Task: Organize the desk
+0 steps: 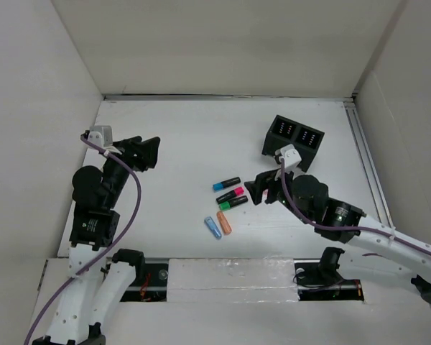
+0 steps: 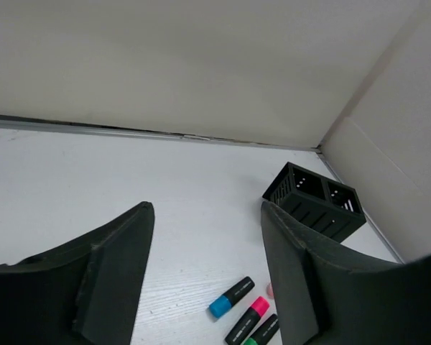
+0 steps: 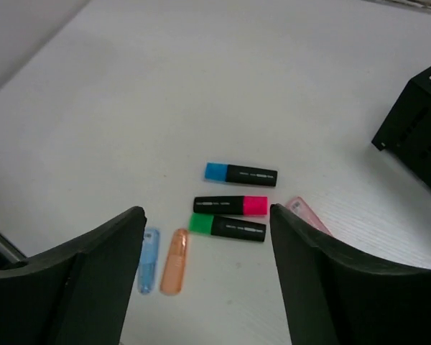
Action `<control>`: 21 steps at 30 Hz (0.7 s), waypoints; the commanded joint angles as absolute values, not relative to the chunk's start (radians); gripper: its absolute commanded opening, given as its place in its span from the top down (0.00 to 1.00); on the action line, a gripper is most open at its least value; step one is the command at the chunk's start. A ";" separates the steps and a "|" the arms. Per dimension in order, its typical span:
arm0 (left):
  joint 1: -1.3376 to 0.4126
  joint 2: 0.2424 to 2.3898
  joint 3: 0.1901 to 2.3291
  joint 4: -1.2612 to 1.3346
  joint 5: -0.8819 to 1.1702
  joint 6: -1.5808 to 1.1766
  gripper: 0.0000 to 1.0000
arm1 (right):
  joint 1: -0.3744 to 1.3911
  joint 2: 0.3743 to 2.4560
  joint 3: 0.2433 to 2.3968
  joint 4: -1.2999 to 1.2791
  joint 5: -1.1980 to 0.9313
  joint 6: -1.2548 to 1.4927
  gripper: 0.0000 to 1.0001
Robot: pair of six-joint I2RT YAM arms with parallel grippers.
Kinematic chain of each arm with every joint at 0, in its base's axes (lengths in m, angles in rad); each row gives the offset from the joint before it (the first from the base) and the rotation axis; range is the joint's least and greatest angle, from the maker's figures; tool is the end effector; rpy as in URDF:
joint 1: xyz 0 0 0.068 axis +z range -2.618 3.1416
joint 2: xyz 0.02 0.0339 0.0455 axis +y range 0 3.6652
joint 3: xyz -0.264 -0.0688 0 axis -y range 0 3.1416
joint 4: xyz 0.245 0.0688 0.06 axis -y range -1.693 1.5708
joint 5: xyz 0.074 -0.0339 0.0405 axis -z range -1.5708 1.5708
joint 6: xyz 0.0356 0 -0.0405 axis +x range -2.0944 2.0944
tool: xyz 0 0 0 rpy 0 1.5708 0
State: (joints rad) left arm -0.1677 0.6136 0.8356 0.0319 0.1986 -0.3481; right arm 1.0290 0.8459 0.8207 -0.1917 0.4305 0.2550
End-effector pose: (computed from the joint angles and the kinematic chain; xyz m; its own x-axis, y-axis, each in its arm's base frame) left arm 0.1323 -0.0295 0.4053 0.1128 -0.3583 -0.9268 0.4153 0.8644 -0.2836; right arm 0.1134 0.1596 0.3420 -0.2508 0.0279 -0.9676 -0.5221 0.8379 0.1594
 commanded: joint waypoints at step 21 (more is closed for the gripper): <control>-0.164 0.594 0.808 0.071 0.222 -0.334 0.78 | 0.948 0.962 0.669 -0.314 0.424 0.430 0.38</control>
